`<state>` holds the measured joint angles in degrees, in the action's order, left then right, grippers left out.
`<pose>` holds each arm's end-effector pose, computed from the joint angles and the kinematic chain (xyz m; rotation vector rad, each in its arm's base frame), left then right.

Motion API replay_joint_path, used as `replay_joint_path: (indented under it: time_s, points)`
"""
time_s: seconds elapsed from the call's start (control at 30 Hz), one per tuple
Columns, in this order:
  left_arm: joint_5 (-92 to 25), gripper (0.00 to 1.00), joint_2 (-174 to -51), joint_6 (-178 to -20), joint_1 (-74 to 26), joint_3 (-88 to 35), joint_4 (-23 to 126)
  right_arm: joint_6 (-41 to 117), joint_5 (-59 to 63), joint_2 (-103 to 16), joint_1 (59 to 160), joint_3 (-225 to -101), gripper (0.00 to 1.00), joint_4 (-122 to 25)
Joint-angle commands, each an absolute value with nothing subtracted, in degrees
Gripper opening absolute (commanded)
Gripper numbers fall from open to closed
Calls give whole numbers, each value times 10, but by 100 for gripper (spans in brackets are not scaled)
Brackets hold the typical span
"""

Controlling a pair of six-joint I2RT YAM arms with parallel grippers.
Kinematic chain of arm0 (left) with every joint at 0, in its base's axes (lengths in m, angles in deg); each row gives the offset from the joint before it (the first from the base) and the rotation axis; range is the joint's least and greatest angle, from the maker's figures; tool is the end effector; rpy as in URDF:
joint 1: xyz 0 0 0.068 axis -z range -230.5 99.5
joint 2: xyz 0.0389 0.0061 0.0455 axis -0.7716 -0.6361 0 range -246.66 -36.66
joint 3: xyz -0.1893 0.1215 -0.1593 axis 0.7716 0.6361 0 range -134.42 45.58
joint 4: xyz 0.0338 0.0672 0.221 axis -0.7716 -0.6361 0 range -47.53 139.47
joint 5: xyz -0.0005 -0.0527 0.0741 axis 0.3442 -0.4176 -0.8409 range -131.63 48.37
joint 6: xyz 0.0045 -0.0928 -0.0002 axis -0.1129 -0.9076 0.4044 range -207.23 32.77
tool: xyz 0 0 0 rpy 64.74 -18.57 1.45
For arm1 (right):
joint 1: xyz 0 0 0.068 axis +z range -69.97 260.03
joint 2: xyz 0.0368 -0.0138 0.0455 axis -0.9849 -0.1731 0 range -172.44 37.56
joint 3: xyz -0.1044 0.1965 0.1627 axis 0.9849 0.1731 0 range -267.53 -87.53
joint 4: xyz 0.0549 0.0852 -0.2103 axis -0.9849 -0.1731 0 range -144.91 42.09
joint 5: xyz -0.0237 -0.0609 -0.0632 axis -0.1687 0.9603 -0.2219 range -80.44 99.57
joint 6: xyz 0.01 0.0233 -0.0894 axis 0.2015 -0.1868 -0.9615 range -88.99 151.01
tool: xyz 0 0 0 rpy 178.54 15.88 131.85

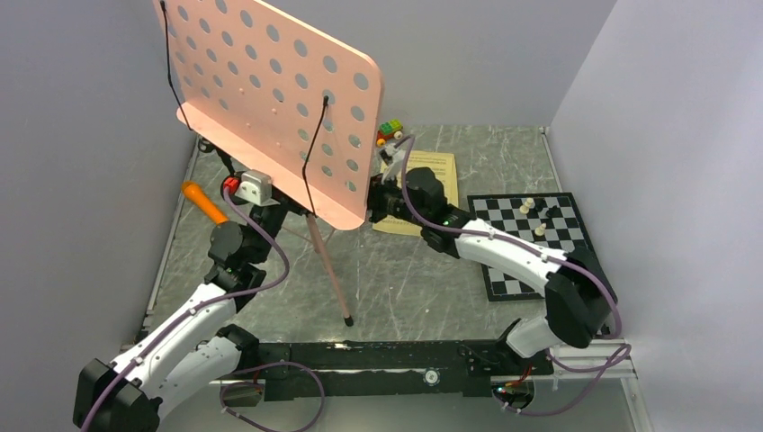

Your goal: Pack up the instrument practice props

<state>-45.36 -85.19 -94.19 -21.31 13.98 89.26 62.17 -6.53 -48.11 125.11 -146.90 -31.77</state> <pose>0.1873 -0.0983 0.3695 0.1716 1.1758 -0.5181 0.2455 0.2790 0.3110 -0.4513 1.8505 1.1875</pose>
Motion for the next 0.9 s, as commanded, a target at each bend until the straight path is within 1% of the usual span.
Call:
replay_joint_path:
  time_s: [0.0, 0.17, 0.27, 0.33, 0.43, 0.53, 0.67, 0.77, 0.87]
  points:
    - [-529, 0, -899, -1030, -217, 212, 750, 595, -17, -432, 1240, -1431, 70, -298]
    - [-539, 0, -893, -1029, -208, 241, 773, 571, -6, -400, 1239, -1408, 70, -272]
    - [-533, 0, -873, -1024, -205, 241, 772, 554, -1, -384, 1241, -1385, 70, -210]
    - [-530, 0, -861, -1027, -205, 232, 756, 550, 4, -375, 1241, -1362, 73, -138]
    - [-522, 0, -843, -1032, -204, 227, 738, 534, 12, -373, 1244, -1335, 81, -20]
    - [-530, 0, -835, -1034, -201, 230, 726, 515, 22, -380, 1253, -1355, 83, -12]
    - [-599, 0, -845, -1073, -177, 243, 686, 494, 44, -385, 1273, -1371, 83, -36]
    - [-688, 0, -831, -1098, -153, 256, 658, 479, 67, -380, 1286, -1360, 83, -38]
    - [-769, 0, -819, -1102, -150, 236, 611, 477, 79, -379, 1289, -1360, 83, -52]
